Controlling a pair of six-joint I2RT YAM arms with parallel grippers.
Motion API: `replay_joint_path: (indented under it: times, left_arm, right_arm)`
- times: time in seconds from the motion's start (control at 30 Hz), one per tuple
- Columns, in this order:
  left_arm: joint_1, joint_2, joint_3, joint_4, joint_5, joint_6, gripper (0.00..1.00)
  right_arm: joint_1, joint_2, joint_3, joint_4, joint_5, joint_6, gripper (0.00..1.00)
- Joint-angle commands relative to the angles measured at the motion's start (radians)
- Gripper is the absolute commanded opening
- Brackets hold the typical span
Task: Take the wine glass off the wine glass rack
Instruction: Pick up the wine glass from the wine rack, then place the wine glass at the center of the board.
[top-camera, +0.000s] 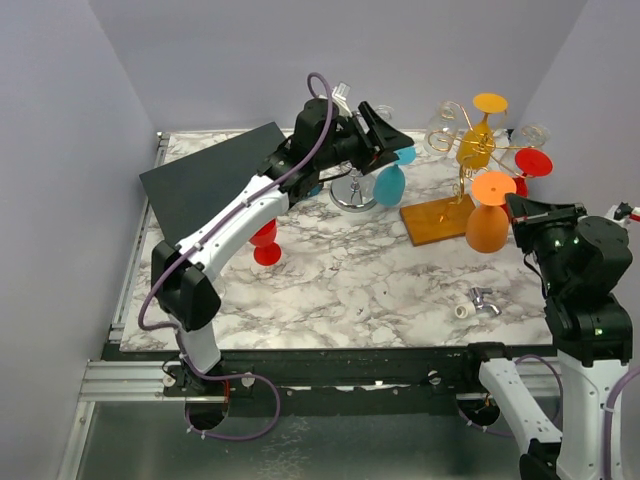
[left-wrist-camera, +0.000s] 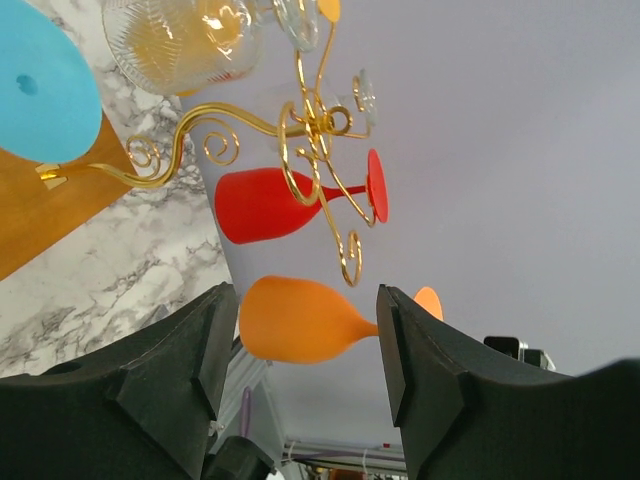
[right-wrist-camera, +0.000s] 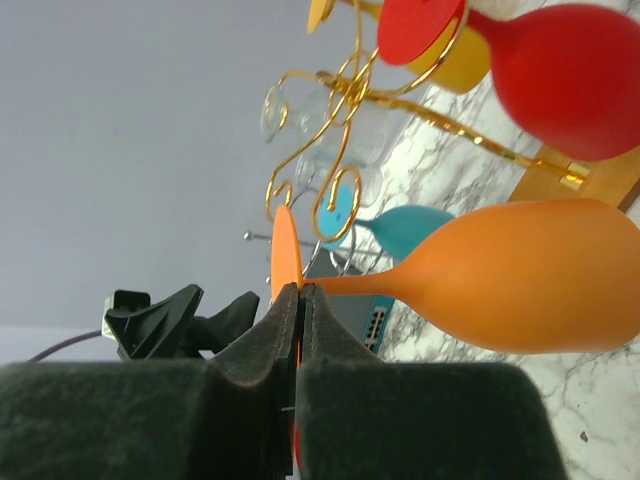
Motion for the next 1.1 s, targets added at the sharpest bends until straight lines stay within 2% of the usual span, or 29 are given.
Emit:
replay_joint_path:
  times: [0.0, 0.13, 0.3, 0.5, 0.73, 0.87, 1.07]
  left_arm:
    - [0.010, -0.186, -0.130, 0.051, 0.017, 0.054, 0.65]
    - [0.019, -0.319, -0.283, 0.069, 0.000, 0.080, 0.66]
    - [0.066, -0.497, -0.503, 0.118, 0.001, 0.091, 0.69]
    - [0.179, -0.621, -0.663, 0.221, 0.117, 0.101, 0.72]
    - [0.271, -0.596, -0.778, 0.552, 0.317, -0.030, 0.72]
    - [0.284, -0.564, -0.783, 0.709, 0.369, -0.101, 0.74]
    - [0.285, -0.485, -0.742, 0.880, 0.404, -0.203, 0.75]
  right_arm:
    - [-0.003, 0.000, 0.063, -0.080, -0.219, -0.046, 0.01]
    - [-0.003, 0.026, 0.074, -0.060, -0.399, -0.030, 0.01]
    - [-0.003, 0.091, 0.069, 0.051, -0.599, 0.020, 0.01]
    - [-0.003, 0.230, 0.148, 0.195, -0.768, 0.098, 0.01]
    - [0.000, 0.396, 0.260, 0.381, -0.892, 0.248, 0.01]
    - [0.007, 0.468, 0.301, 0.488, -0.927, 0.343, 0.01]
    - [0.090, 0.548, 0.334, 0.603, -0.889, 0.434, 0.01]
